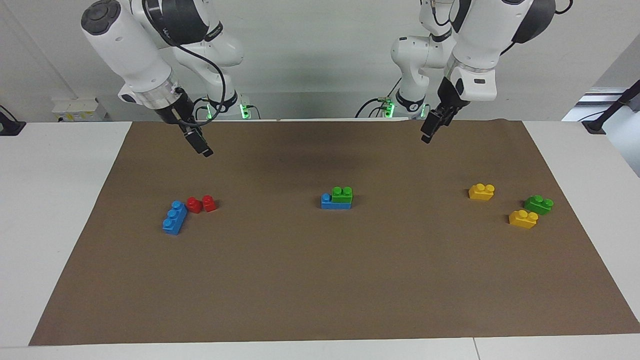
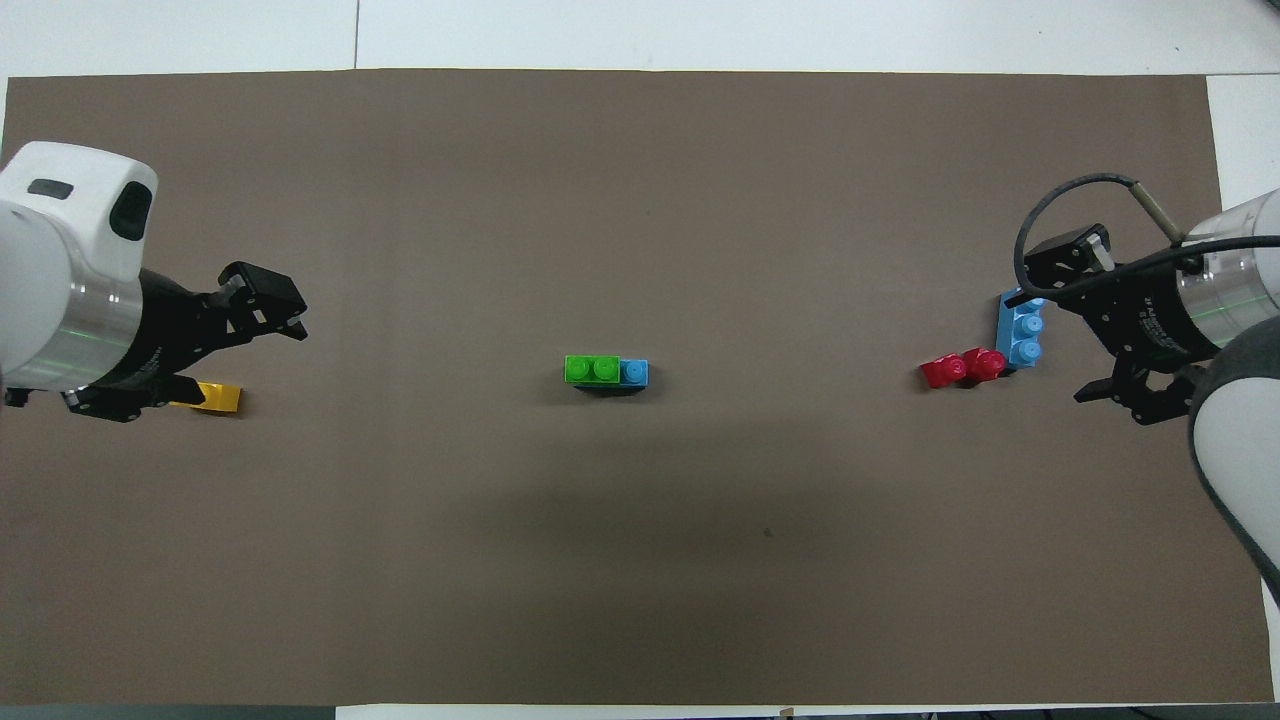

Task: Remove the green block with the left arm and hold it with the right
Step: 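Move the left gripper and the right gripper toward the green-blue brick pair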

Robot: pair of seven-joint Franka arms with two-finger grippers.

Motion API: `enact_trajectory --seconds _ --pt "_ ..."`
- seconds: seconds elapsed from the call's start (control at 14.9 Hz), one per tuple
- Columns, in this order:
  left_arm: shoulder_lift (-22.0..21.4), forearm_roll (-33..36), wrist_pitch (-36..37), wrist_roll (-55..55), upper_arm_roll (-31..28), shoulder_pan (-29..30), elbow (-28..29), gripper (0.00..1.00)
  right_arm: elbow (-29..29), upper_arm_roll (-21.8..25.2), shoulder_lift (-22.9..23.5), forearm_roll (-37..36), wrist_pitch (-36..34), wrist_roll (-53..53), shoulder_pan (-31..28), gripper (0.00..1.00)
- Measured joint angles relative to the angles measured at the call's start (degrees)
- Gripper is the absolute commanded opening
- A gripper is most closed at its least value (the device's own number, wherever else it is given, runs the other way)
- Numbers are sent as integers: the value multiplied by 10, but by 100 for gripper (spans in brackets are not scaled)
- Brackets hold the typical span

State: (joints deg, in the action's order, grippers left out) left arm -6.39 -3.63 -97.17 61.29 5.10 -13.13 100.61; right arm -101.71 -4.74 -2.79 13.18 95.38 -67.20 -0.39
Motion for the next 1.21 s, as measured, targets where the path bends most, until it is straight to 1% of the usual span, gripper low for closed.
enact_trajectory --seconds 0.2,0.4,0.54,0.67,0.94,1.21 --pt "-10 -19 -21 128 1 -20 22 100 -6 0 22 53 25 -66 2 100" --pt "-31 -23 -63 244 1 -47 70 100 -14 -1 44 90 57 -120 20 100" --pt "-44 -24 -76 294 1 -64 97 100 -23 -1 56 114 81 -144 32 100" --pt "-47 -24 -86 326 1 -79 109 100 -32 -1 67 136 106 -164 47 100" --pt "-33 -24 -116 388 1 -101 123 100 -73 -1 75 164 197 -195 95 100" --pt "11 -24 -148 466 1 -132 124 100 -109 -2 86 189 274 -204 140 100"
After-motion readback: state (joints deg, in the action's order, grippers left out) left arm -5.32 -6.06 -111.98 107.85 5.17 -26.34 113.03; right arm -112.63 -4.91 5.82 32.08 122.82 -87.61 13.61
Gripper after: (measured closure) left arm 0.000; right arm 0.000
